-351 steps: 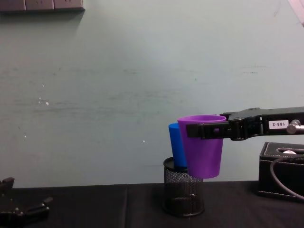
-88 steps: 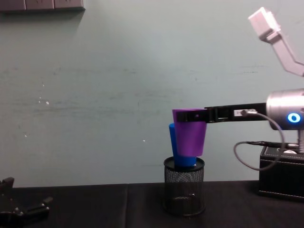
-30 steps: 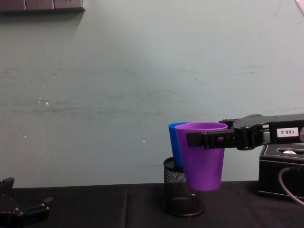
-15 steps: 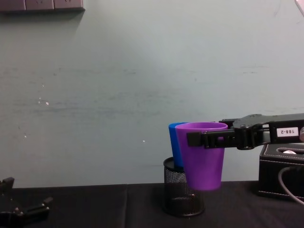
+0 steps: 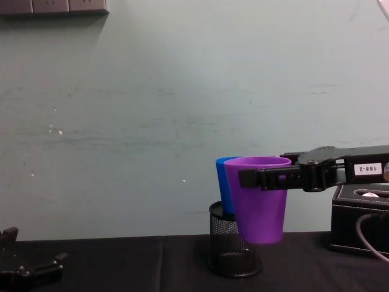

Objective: Pick up one cup with a gripper and tap it against the other cup.

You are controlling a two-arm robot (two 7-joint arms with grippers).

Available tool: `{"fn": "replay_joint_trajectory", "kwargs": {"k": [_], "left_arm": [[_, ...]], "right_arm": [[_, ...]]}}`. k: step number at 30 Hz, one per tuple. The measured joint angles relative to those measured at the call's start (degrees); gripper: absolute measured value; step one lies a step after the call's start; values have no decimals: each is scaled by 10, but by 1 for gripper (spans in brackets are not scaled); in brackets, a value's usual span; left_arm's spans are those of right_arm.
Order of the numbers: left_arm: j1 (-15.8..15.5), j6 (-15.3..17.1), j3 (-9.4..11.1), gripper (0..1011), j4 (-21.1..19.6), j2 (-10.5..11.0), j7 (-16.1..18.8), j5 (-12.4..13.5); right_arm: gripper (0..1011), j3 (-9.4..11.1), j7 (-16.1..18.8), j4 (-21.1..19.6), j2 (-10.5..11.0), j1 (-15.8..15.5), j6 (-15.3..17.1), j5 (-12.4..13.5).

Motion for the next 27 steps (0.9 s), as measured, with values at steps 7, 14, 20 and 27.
{"fn": "replay_joint_trajectory", "kwargs": {"k": [7, 14, 20, 27], "left_arm": [[0, 0, 0, 1011, 0, 0, 0, 0], [0, 0, 0, 1011, 0, 0, 0, 0], [0, 0, 0, 1011, 0, 0, 0, 0], [0, 0, 0, 1011, 0, 0, 0, 0]], "right_arm": [[718, 0, 0, 0, 0, 0, 0, 0], [719, 0, 0, 0, 0, 0, 0, 0], [718, 0, 0, 0, 0, 0, 0, 0], [718, 0, 0, 0, 0, 0, 0, 0]]}}
